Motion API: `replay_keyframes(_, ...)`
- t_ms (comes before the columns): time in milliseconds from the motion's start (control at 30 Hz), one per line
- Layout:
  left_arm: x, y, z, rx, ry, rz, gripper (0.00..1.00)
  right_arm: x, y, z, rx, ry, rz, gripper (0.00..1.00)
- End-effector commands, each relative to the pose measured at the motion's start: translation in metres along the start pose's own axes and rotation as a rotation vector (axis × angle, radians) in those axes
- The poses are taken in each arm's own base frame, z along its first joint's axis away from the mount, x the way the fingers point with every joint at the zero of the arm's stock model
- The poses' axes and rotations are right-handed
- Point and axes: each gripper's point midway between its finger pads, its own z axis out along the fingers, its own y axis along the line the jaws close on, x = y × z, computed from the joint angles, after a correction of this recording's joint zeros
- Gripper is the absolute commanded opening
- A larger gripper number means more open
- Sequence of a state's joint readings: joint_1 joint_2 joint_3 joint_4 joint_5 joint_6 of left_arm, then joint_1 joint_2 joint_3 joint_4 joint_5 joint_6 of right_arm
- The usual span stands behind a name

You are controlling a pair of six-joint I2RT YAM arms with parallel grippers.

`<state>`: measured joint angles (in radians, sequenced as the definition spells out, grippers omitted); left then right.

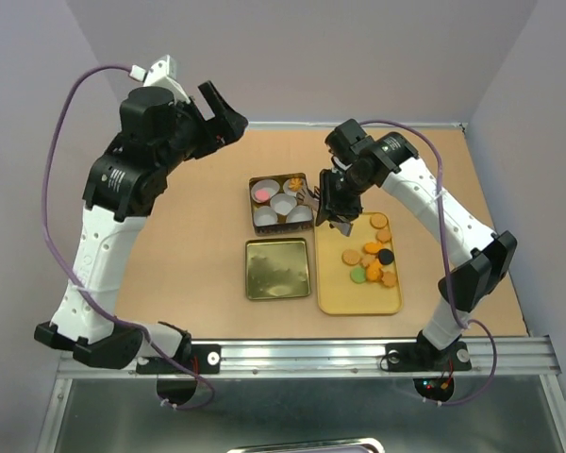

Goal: Pack the cookies

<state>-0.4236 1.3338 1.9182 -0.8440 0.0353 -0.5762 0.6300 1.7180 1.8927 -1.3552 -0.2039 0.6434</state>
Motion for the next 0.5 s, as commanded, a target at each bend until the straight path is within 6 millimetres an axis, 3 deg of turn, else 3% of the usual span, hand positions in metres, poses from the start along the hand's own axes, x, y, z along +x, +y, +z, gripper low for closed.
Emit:
replay_keyframes(0, -0.067, -0.006, -0.051, 0.025, -0.35, -0.027, 0.99, -0.009, 0.012, -0.005, -0.047, -0.03, -0.092, 0.29)
replay_keyframes(33, -0.072, -0.003, -0.062, 0.046, -0.423, -0.048, 0.99, -0.012, 0.008, -0.003, -0.024, -0.044, -0.092, 0.29)
replay_keyframes(67, -0.099, -0.02, -0.115, 0.186, -0.622, -0.07, 0.99, -0.014, 0.006, -0.001, -0.01, -0.049, -0.092, 0.29)
replay_keyframes(100, -0.076, -0.001, -0.09, 0.164, -0.609, -0.077, 0.99, -0.016, 0.005, 0.0, -0.001, -0.053, -0.084, 0.29)
replay_keyframes(133, -0.085, 0.005, -0.109, 0.172, -0.697, -0.136, 0.99, -0.017, 0.004, 0.002, 0.007, -0.054, -0.076, 0.29)
replay_keyframes(233, -0.073, 0.019, -0.087, 0.098, -0.634, -0.072, 0.99, -0.015, 0.006, 0.014, -0.01, -0.032, -0.042, 0.29)
replay_keyframes(267, -0.058, 0.027, -0.062, 0.047, -0.545, 0.04, 0.99, -0.013, 0.008, 0.019, -0.028, -0.026, -0.038, 0.29)
replay_keyframes(300, -0.052, 0.034, -0.051, 0.01, -0.504, 0.075, 0.99, -0.019, 0.012, 0.025, -0.05, -0.049, -0.035, 0.29)
replay_keyframes(367, -0.046, 0.068, -0.03, -0.153, -0.448, 0.09, 0.95, -0.019, 0.012, 0.036, -0.043, -0.03, -0.021, 0.28)
replay_keyframes(433, -0.045, 0.086, -0.021, -0.216, -0.407, 0.096, 0.97, -0.027, 0.02, 0.041, -0.064, -0.025, -0.023, 0.28)
replay_keyframes(467, -0.044, 0.084, -0.021, -0.207, -0.394, 0.106, 0.97, -0.031, 0.024, 0.041, -0.074, -0.029, -0.029, 0.28)
